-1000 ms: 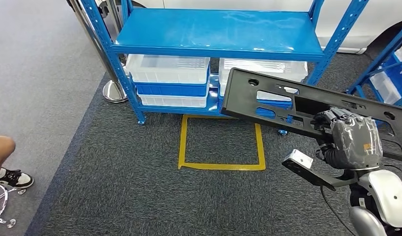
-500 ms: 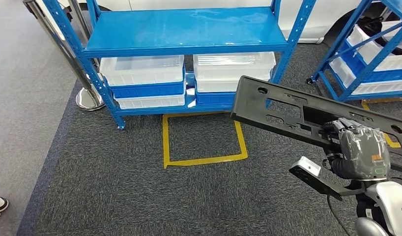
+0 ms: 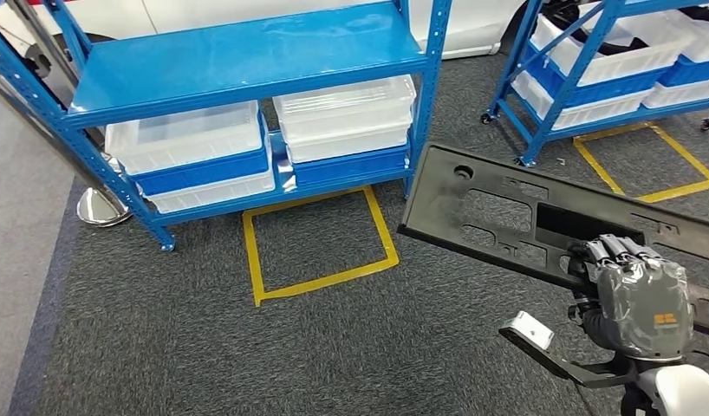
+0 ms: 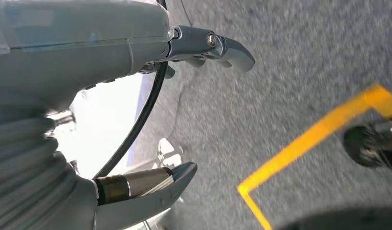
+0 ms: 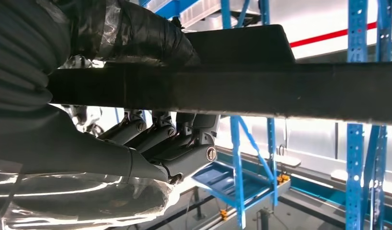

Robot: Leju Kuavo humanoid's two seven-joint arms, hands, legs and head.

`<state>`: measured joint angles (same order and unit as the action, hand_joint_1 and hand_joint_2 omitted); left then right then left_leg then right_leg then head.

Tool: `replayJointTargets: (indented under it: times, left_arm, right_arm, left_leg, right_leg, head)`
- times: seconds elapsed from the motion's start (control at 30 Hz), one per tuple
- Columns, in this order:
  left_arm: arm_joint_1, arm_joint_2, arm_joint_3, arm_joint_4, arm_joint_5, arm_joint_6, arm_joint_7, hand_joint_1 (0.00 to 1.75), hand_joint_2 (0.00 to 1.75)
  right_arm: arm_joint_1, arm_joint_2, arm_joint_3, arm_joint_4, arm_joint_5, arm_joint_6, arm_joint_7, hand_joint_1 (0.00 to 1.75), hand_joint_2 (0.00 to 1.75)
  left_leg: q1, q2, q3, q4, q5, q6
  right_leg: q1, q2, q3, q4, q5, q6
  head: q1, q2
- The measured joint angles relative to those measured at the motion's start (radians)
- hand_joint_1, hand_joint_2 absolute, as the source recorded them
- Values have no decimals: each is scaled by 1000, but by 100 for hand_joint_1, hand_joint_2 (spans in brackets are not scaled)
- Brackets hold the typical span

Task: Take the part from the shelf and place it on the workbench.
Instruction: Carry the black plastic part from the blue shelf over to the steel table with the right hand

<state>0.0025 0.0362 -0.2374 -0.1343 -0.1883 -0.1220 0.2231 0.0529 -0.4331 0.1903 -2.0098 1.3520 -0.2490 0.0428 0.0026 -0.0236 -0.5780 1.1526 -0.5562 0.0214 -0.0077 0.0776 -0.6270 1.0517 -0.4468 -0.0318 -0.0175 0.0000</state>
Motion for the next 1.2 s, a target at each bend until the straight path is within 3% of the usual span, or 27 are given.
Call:
replayJointTargets:
  times: [0.07, 0.1, 0.17, 0.2, 0.27, 0.3, 0.33, 0.4, 0.43, 0.47, 0.53, 0.6, 0.7, 0.77, 0.83, 0.9, 0.93, 0.97, 1.0, 1.07, 1.13, 1.2]
  left_arm:
    - [-1, 7, 7, 0, 0, 0, 0, 0, 175]
    - [-2, 10, 10, 0, 0, 1, 0, 0, 175]
    - [-5, 10, 15, 0, 5, 3, -1, 0, 175]
    - [-6, 12, 19, -1, 10, 6, 1, 0, 175]
    - [-7, 12, 27, -1, 22, 9, 16, 0, 175]
    - [-6, 12, 31, -1, 26, 11, 32, 0, 175]
    - [-5, 13, 34, -1, 30, 14, 52, 0, 175]
    - [-6, 13, 41, -1, 38, 22, 90, 0, 175]
    - [-8, 13, 45, -1, 41, 24, 101, 0, 175]
    - [-10, 13, 49, -1, 44, 24, 105, 0, 175]
    - [-12, 16, 54, -2, 42, 19, 92, 0, 175]
    - [-12, 23, 57, -3, 36, 16, 62, 0, 175]
    - [-14, 27, 57, -5, 28, 14, 21, 0, 175]
    - [-12, 28, 58, -5, 30, 17, 0, 0, 175]
    - [-7, 28, 60, -5, 36, 21, -7, 0, 175]
    - [-3, 28, 63, -5, 41, 21, 1, 0, 175]
    - [-2, 28, 64, -5, 42, 18, 8, 0, 175]
    - [-1, 28, 64, -5, 42, 14, 15, 0, 175]
    - [-1, 28, 64, -5, 41, 9, 23, 0, 175]
    - [0, 31, 64, -5, 35, -4, 44, 0, 175]
    - [0, 34, 64, -5, 30, -17, 58, 0, 175]
    - [-2, 36, 63, -5, 27, -22, 63, 0, 175]
  right_arm:
    - [-7, 6, 11, 0, 1, 0, 5, 175, 175]
    - [-10, 8, 16, 0, 2, 0, 7, 175, 175]
    - [-14, 12, 23, 0, 2, -1, 10, 175, 175]
    - [-17, 14, 28, 1, 3, -1, 11, 175, 175]
    - [-38, 18, 43, 6, 8, -3, 19, 175, 175]
    - [-55, 22, 55, 11, 14, -4, 27, 175, 175]
    - [-71, 27, 69, 17, 22, -8, 39, 175, 175]
    - [-87, 40, 97, 30, 37, -18, 63, 175, 175]
    - [-89, 47, 110, 36, 43, -24, 74, 175, 175]
    - [-90, 51, 121, 40, 48, -31, 83, 175, 175]
    - [-91, 58, 137, 44, 53, -46, 98, 175, 175]
    - [-87, 61, 144, 44, 54, -64, 108, 175, 175]
    - [-68, 62, 147, 38, 56, -79, 116, 175, 175]
    - [-55, 62, 146, 28, 55, -84, 117, 175, 175]
    - [-45, 61, 144, 16, 49, -87, 114, 175, 175]
    - [-35, 61, 141, 7, 44, -87, 109, 175, 175]
    - [-30, 61, 140, 4, 43, -87, 106, 175, 175]
    - [-26, 61, 139, 1, 44, -86, 104, 175, 175]
    - [-22, 61, 138, -2, 45, -86, 102, 175, 175]
    - [-16, 61, 136, -12, 54, -87, 101, 175, 175]
    - [4, 62, 134, -27, 68, -92, 108, 175, 175]
    - [46, 62, 126, -48, 78, -103, 120, 175, 175]
  left_leg:
    - [-4, -42, 56, -113, 37, 19]
    - [-7, -55, 65, -136, 42, 22]
    - [-8, -42, 68, -152, 56, 19]
    - [-6, -29, 69, -160, 64, 19]
    - [0, 1, 70, -179, 81, 23]
    - [0, 17, 67, -182, 85, 24]
    - [0, 33, 62, -182, 87, 26]
    - [1, 63, 53, -178, 90, 23]
    - [3, 76, 49, -173, 89, 20]
    - [6, 89, 46, -167, 87, 17]
    - [9, 110, 39, -150, 79, 3]
    - [6, 126, 36, -135, 70, -15]
    - [6, 144, 39, -131, 65, -35]
    - [13, 103, 27, -97, 32, -44]
    - [16, 45, -18, 10, -41, -46]
    - [14, 31, -70, 129, -94, -40]
    - [13, 30, -78, 150, -93, -35]
    - [11, 28, -69, 133, -74, -28]
    - [7, 20, -42, 82, -39, -19]
    - [1, -27, 21, -51, 21, 3]
    - [-3, -60, 53, -119, 37, 12]
    - [-3, -47, 60, -134, 42, 11]
  right_leg:
    - [0, 21, -4, -1, 8, 6]
    - [-4, 29, -7, -2, 13, 12]
    - [-8, 47, -14, -7, 24, 27]
    - [-8, 38, -18, -6, 25, 33]
    - [-4, -14, -40, 36, -9, 39]
    - [-6, -46, -63, 87, -44, 41]
    - [-10, -64, -89, 151, -81, 46]
    - [-20, -75, -122, 247, -119, 57]
    - [-24, -78, -111, 243, -110, 63]
    - [-29, -83, -81, 201, -88, 69]
    - [-32, -114, -3, 74, -50, 75]
    - [-27, -136, 28, 13, -42, 66]
    - [-24, -113, 18, 13, -37, 43]
    - [-25, -93, 12, 11, -30, 28]
    - [-22, -71, 5, 10, -24, 17]
    - [-15, -47, -3, 10, -19, 11]
    - [-11, -33, -6, 10, -16, 8]
    - [-7, -19, -7, 10, -14, 7]
    - [-4, -5, -7, 10, -12, 7]
    - [-1, 20, -8, 11, -7, 10]
    - [-5, 41, -14, 10, -1, 19]
    - [-9, 59, -19, 6, 7, 34]
  head:
    - [1, 0]
    - [0, 0]
    - [-4, 0]
    - [-4, 0]
    - [-1, 0]
    - [0, 0]
    - [2, 0]
    - [2, 0]
    - [2, 0]
    - [2, 0]
    - [2, 0]
    - [1, 0]
    - [0, 0]
    - [0, 0]
    - [0, 0]
    - [-1, 0]
    - [-1, 0]
    - [-1, 0]
    - [-1, 0]
    - [0, 0]
    - [0, 0]
    - [0, 0]
